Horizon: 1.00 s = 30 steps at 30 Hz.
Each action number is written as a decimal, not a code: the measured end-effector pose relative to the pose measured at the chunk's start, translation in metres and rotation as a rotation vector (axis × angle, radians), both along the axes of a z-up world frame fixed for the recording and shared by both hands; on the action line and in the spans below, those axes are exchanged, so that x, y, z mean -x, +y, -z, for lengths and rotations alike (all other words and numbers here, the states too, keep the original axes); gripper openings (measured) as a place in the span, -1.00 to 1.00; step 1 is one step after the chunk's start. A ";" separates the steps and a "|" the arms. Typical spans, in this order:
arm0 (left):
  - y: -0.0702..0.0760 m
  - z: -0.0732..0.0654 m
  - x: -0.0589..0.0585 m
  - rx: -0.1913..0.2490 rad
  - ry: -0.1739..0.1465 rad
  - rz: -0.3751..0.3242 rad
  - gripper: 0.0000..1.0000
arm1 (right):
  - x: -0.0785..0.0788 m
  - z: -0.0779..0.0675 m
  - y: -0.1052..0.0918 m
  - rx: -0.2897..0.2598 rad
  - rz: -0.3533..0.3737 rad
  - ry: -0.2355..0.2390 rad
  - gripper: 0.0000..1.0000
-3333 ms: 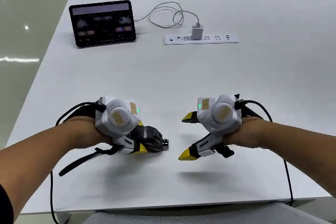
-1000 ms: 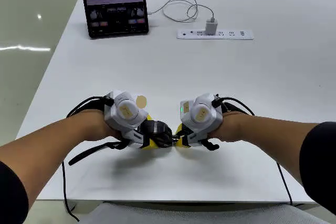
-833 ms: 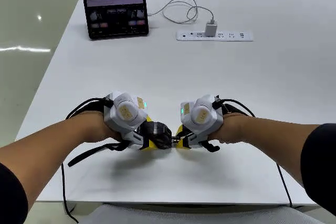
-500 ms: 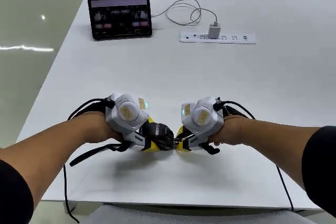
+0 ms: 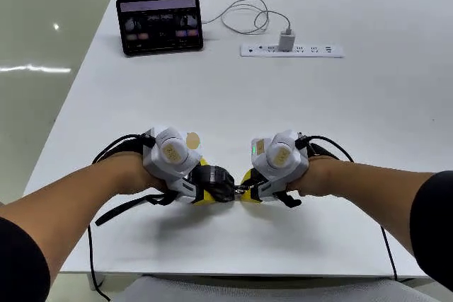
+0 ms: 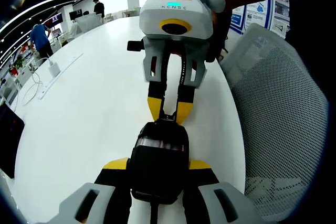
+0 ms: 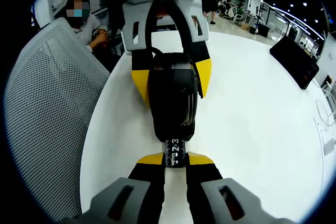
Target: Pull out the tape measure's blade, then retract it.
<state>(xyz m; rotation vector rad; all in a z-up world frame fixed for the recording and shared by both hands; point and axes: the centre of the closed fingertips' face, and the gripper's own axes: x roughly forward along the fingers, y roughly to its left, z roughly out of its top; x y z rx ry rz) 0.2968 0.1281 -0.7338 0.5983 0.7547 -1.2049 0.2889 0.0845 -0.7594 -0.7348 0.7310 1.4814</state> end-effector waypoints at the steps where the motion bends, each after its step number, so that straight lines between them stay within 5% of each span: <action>1: 0.000 0.000 0.000 -0.002 0.000 0.002 -0.33 | 0.000 0.000 -0.002 -0.001 0.000 0.005 -0.80; 30: 0.000 0.000 0.000 0.004 -0.002 -0.014 -0.33 | -0.003 0.001 -0.021 0.029 0.002 -0.007 -0.80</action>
